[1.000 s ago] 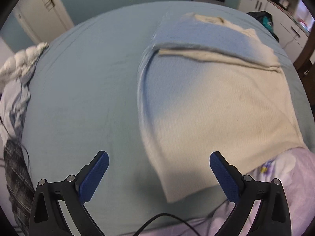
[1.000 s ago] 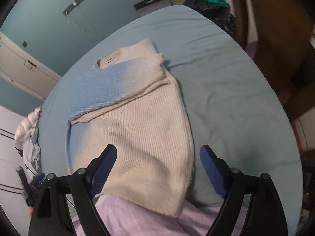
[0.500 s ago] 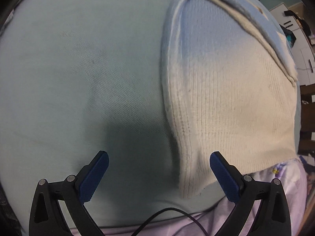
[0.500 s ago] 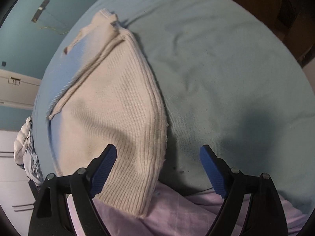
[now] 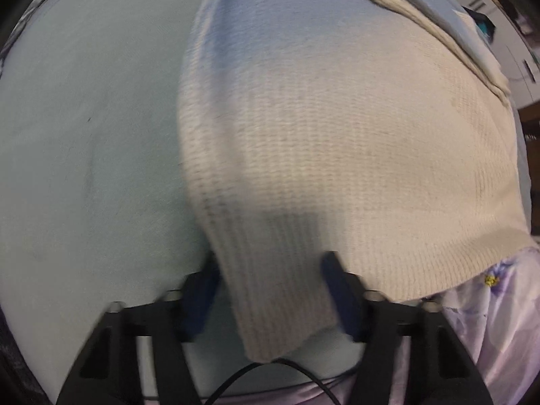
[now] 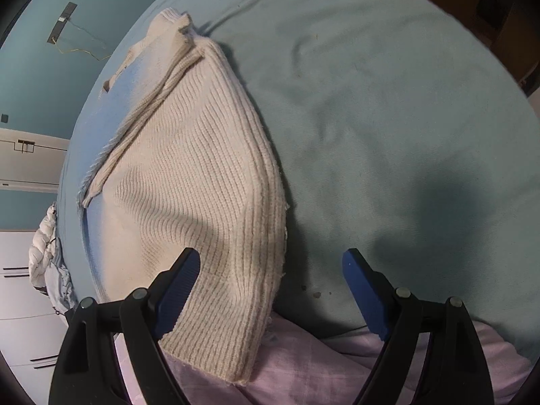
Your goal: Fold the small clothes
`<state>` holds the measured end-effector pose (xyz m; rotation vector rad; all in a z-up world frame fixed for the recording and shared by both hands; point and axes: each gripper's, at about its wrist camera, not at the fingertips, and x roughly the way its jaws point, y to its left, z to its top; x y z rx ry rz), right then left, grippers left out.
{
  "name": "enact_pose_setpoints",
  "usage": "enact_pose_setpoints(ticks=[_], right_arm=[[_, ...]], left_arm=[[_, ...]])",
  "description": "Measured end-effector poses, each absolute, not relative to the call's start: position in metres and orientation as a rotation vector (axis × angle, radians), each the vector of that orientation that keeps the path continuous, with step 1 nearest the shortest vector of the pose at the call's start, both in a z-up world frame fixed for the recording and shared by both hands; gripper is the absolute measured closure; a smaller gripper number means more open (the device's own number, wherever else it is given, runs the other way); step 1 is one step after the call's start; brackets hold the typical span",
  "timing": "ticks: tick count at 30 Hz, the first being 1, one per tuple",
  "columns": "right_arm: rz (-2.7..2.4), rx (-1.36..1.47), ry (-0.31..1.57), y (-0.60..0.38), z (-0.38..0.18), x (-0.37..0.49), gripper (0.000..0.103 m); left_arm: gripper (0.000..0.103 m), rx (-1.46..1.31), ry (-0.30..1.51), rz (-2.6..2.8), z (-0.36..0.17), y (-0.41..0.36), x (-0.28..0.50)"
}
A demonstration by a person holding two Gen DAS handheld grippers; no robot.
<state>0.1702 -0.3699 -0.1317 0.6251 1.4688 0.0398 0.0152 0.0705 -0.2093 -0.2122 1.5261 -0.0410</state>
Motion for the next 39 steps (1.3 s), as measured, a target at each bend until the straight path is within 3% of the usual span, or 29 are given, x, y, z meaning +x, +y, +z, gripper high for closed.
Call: enact_pose_setpoints(ticks=[2, 4, 11, 13, 15, 17, 21, 26, 31, 39], right_arm=[[0.082, 0.689, 1.507, -0.368, -0.143, 0.169, 0.019], [0.126, 0.723, 1.546, -0.362, -0.152, 0.167, 0.019], [0.323, 0.805, 1.673, -0.329, -0.169, 0.161, 0.019], [0.344, 0.765, 1.653, -0.322, -0.163, 0.159, 0.033], [0.314, 0.705, 1.602, -0.323, -0.150, 0.158, 0.072], [0.283, 0.663, 1.521, -0.329, -0.130, 0.159, 0.094], [0.302, 0.563, 1.371, -0.328, -0.094, 0.162, 0.096], [0.459, 0.737, 1.132, -0.340, -0.037, 0.164, 0.097], [0.564, 0.733, 0.851, -0.344, 0.031, 0.146, 0.098], [0.591, 0.867, 0.706, -0.359, 0.063, 0.127, 0.099]], left_arm=[[0.082, -0.226, 1.511, -0.065, -0.205, 0.066, 0.015], [0.090, -0.248, 1.498, -0.091, -0.202, 0.066, 0.015], [0.094, -0.399, 1.366, -0.195, -0.153, 0.095, 0.007], [0.094, -0.433, 1.308, -0.220, -0.138, 0.103, 0.009], [0.094, -0.456, 1.257, -0.239, -0.128, 0.114, 0.013], [0.095, -0.469, 1.213, -0.247, -0.118, 0.119, 0.015], [0.095, -0.499, 1.129, -0.282, -0.105, 0.116, 0.021], [0.096, -0.597, 0.988, -0.354, -0.067, 0.133, 0.018], [0.097, -0.626, 0.823, -0.381, -0.015, 0.140, 0.003], [0.097, -0.600, 0.794, -0.346, 0.038, 0.141, -0.017]])
